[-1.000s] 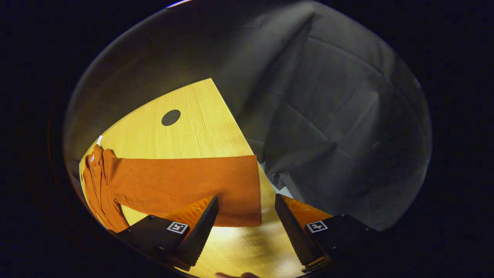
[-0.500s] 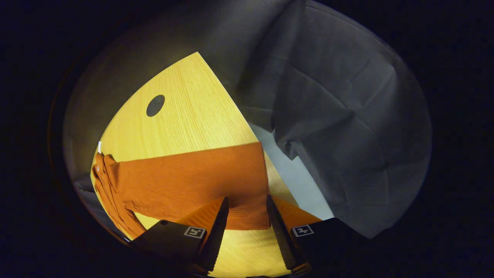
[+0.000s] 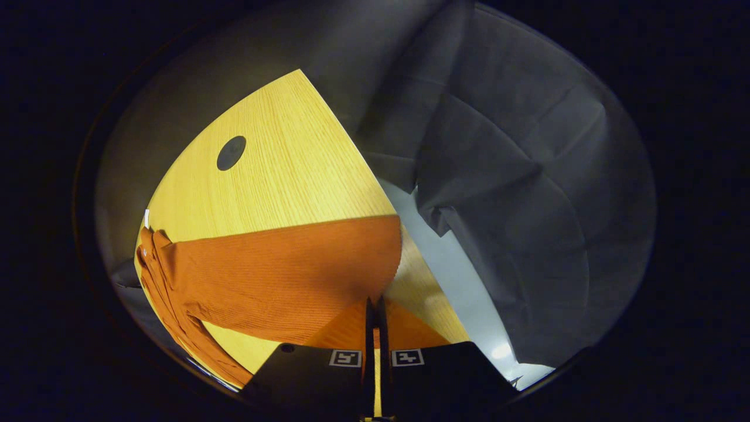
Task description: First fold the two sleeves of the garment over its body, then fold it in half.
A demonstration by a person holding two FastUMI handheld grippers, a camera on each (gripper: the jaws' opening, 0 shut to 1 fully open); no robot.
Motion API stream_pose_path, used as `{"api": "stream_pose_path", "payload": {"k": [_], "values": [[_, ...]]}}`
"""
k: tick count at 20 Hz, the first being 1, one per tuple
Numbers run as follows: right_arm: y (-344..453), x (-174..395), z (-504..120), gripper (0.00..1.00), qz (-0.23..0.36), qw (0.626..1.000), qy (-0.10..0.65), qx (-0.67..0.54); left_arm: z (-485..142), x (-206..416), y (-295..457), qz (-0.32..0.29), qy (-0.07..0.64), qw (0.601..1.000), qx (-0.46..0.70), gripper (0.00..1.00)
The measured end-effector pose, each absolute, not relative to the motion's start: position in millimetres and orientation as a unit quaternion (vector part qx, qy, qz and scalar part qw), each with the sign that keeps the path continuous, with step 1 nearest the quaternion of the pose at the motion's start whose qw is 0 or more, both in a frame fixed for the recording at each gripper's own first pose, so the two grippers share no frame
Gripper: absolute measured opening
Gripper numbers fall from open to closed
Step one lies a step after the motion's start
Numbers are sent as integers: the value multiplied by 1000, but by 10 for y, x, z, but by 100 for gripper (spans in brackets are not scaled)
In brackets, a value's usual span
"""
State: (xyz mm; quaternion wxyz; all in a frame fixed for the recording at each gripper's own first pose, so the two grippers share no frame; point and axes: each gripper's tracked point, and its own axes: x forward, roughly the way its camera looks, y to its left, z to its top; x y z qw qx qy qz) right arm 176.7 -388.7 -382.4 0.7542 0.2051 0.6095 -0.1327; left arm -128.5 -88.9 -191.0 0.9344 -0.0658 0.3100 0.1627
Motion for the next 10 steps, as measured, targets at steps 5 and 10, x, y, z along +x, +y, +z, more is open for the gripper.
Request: {"api": "stream_pose_path", "payload": {"k": [5, 10], "values": [[-3637, 1829, -3228, 4, -128, 787, 570, 198, -1951, -1003, -698, 133, 298, 945, -40, 80], [-3134, 1903, -2602, 4, -111, 814, 541, 182, -2034, -830, -497, 90, 285, 954, -33, 80]]}}
